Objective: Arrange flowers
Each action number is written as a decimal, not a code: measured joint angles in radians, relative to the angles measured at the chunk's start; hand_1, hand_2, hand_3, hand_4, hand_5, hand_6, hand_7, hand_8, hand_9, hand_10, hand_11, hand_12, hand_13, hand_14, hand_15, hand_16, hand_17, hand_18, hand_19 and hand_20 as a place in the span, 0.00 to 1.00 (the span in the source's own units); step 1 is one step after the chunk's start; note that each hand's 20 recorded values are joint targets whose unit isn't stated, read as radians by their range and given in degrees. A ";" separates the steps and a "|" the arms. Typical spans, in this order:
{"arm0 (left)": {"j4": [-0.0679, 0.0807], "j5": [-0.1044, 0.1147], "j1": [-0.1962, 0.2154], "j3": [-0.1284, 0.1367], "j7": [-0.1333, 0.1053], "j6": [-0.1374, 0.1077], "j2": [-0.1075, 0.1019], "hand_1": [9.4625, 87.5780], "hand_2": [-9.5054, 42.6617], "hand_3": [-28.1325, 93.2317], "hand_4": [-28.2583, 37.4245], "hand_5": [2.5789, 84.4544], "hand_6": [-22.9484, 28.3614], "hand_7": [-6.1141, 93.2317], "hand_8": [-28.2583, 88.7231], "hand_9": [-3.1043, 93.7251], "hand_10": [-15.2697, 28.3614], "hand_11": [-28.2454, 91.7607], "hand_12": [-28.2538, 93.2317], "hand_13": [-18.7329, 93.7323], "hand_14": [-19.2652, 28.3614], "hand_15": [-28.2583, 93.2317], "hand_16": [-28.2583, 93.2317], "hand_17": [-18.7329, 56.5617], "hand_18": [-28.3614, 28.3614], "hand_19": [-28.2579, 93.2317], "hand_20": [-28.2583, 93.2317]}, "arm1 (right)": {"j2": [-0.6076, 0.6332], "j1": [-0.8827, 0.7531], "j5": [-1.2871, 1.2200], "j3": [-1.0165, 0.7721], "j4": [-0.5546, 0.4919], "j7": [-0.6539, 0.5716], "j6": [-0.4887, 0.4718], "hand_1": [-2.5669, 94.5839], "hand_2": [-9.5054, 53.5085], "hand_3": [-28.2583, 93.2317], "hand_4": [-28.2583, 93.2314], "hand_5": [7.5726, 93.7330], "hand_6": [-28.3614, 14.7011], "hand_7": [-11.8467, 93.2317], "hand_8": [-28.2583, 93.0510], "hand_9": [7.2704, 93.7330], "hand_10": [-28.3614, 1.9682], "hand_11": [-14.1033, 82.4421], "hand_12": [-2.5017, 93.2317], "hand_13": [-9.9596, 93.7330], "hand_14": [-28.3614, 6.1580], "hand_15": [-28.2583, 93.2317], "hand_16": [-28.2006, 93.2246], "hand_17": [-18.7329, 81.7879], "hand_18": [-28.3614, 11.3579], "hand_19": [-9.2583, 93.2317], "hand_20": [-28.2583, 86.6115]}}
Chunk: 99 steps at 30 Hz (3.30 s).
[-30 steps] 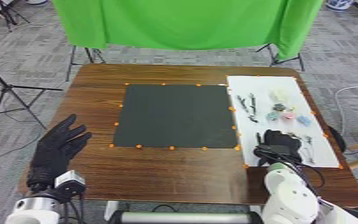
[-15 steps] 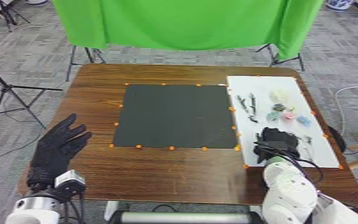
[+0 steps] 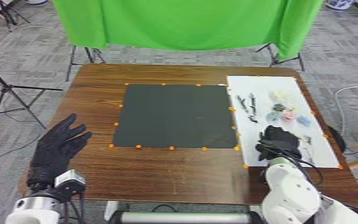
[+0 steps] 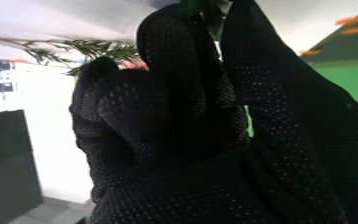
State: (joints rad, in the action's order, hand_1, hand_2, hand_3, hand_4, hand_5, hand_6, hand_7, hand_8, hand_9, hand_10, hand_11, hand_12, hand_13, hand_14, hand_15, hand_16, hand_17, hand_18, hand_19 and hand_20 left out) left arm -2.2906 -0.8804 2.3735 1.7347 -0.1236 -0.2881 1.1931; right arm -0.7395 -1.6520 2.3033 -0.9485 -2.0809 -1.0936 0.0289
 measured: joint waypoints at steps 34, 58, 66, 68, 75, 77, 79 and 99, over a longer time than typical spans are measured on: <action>0.000 0.003 0.001 -0.003 -0.015 -0.005 -0.016 0.19 0.28 0.90 0.09 0.39 0.61 0.22 0.15 0.38 0.81 0.47 0.31 0.39 0.96 0.63 0.15 0.14 0.89 0.72 0.20 | 0.111 0.025 0.062 0.110 -0.007 -0.050 0.240 0.48 0.00 0.97 0.08 0.98 0.58 0.35 0.43 0.93 0.49 0.70 0.31 0.89 0.51 0.90 0.37 0.56 0.05 1.00 0.55; -0.023 0.007 0.035 0.072 -0.022 -0.023 -0.027 0.19 0.28 0.91 0.09 0.39 0.61 0.22 0.15 0.38 0.81 0.47 0.31 0.39 0.96 0.63 0.15 0.14 0.89 0.72 0.20 | 0.018 0.406 0.053 0.312 0.028 0.124 0.138 0.47 0.00 0.97 0.09 0.98 0.57 0.35 0.44 0.93 0.49 0.70 0.32 0.89 0.51 0.91 0.37 0.56 0.05 1.00 0.56; -0.029 0.007 0.048 0.109 -0.021 -0.032 -0.024 0.19 0.28 0.91 0.09 0.39 0.61 0.22 0.15 0.38 0.81 0.47 0.31 0.39 0.96 0.63 0.15 0.14 0.89 0.72 0.20 | -0.154 0.605 0.011 0.444 0.117 0.250 0.103 0.47 0.00 0.97 0.09 0.98 0.57 0.35 0.44 0.93 0.49 0.70 0.32 0.89 0.51 0.91 0.37 0.56 0.04 1.00 0.56; -0.026 0.007 0.041 0.107 -0.020 -0.030 -0.024 0.19 0.28 0.90 0.09 0.39 0.61 0.21 0.15 0.38 0.81 0.47 0.31 0.39 0.96 0.63 0.15 0.14 0.89 0.72 0.20 | -0.203 0.631 0.008 0.448 0.146 0.280 0.096 0.47 0.00 0.97 0.09 0.98 0.57 0.35 0.44 0.93 0.49 0.70 0.32 0.89 0.51 0.91 0.37 0.56 0.04 1.00 0.56; 0.040 0.004 -0.083 0.046 -0.004 0.006 -0.037 0.19 0.28 0.90 0.09 0.39 0.61 0.22 0.15 0.38 0.81 0.47 0.31 0.39 0.96 0.63 0.15 0.14 0.90 0.72 0.20 | -0.325 0.690 0.009 0.502 0.228 0.293 0.097 0.47 0.00 0.97 0.09 0.98 0.57 0.35 0.44 0.92 0.49 0.71 0.32 0.89 0.51 0.91 0.37 0.56 0.04 1.00 0.56; 0.046 0.003 -0.115 0.043 -0.002 0.019 -0.038 0.19 0.28 0.90 0.09 0.39 0.61 0.21 0.15 0.38 0.81 0.47 0.31 0.39 0.96 0.63 0.15 0.14 0.90 0.72 0.19 | -0.349 0.692 0.006 0.512 0.254 0.302 0.091 0.47 0.00 0.97 0.09 0.98 0.57 0.35 0.44 0.92 0.49 0.71 0.32 0.89 0.51 0.91 0.37 0.56 0.05 1.00 0.56; 0.046 0.003 -0.134 0.043 -0.003 0.026 -0.038 0.19 0.28 0.90 0.09 0.39 0.61 0.21 0.15 0.38 0.81 0.47 0.31 0.39 0.96 0.63 0.15 0.14 0.89 0.72 0.19 | -0.371 0.695 -0.003 0.528 0.286 0.317 0.088 0.47 0.00 0.97 0.09 0.98 0.57 0.35 0.44 0.92 0.49 0.71 0.32 0.89 0.51 0.91 0.37 0.56 0.05 1.00 0.56; 0.060 -0.007 -0.175 0.039 -0.002 0.071 -0.041 0.19 0.28 0.90 0.10 0.39 0.61 0.21 0.15 0.38 0.81 0.46 0.31 0.39 0.96 0.63 0.16 0.15 0.91 0.74 0.20 | -0.497 0.833 -0.217 0.751 0.459 0.283 0.046 0.46 0.00 0.95 0.10 0.96 0.58 0.37 0.40 0.90 0.52 0.72 0.31 0.88 0.50 0.91 0.37 0.54 0.07 1.00 0.54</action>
State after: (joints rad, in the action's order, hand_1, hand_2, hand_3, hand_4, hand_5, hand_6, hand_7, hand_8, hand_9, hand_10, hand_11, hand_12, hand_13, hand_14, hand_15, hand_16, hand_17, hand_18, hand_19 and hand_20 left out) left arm -2.2308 -0.8874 2.1985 1.7738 -0.1252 -0.2171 1.1525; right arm -1.2360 -0.8194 2.0866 -0.1974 -1.6217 -0.8109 0.0749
